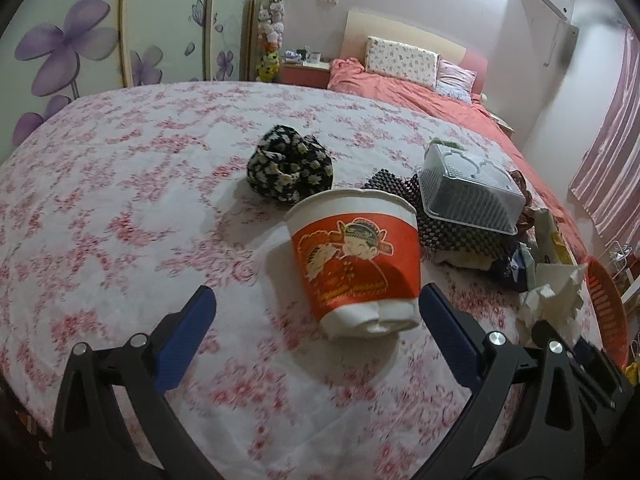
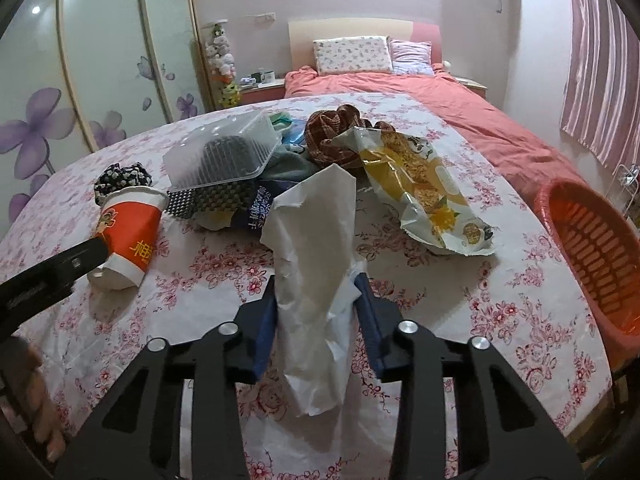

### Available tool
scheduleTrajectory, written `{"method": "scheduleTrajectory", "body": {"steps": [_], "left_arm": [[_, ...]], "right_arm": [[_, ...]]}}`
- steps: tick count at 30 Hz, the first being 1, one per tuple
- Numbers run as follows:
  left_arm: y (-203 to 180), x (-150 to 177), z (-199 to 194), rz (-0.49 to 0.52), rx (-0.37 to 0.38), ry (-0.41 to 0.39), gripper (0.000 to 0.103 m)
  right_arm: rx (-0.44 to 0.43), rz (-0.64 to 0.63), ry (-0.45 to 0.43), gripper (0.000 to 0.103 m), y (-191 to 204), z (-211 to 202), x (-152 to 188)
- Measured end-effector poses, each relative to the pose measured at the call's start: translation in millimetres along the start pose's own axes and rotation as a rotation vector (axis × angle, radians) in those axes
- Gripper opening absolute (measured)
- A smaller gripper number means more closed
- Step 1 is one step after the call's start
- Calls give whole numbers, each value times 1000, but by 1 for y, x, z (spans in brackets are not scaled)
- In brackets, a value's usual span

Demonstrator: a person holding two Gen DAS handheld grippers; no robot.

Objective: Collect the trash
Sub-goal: 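Grasp the white paper bag with the right tool while the left tool grasps the red paper cup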

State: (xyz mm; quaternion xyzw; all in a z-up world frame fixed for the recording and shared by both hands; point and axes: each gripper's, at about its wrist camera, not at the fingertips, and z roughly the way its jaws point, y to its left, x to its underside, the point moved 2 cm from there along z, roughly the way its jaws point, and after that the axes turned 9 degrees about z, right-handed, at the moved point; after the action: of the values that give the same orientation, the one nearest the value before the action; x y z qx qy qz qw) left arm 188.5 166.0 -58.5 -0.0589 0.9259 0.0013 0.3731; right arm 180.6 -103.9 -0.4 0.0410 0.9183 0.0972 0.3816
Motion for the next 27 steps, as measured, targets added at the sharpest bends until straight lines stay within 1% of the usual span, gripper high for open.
{"method": "scheduleTrajectory", "body": {"steps": [5,10,13,18,20,21,23,24,27], "left_arm": [[-4,-6,12,-1,21,24,99],[-15,-7,13,25,29,23,99],[-21,-9,17,43,12,28,99],[-18,-12,29,35,6,52,99],[-17,-14,33,36,11,64,91],[-16,-15,35,37,15,70,89],[-16,-15,38,34,33,79,78],[-15,-15,37,37,29,75,75],[-17,-14,34,41,59,64,73]], "right_arm": [[-15,7,3,35,-3,0,-2],[-28,14,7,35,-5,0,-2],[-29,16,8,35,-6,0,-1],[-30,18,9,35,-6,0,-1],[-32,21,10,35,-7,-1,-1],[-34,22,8,35,-7,-2,-2],[-38,23,3,35,-7,-5,-3],[-41,23,1,35,-8,-7,-3],[-48,26,-6,35,-9,-11,-5]]}}
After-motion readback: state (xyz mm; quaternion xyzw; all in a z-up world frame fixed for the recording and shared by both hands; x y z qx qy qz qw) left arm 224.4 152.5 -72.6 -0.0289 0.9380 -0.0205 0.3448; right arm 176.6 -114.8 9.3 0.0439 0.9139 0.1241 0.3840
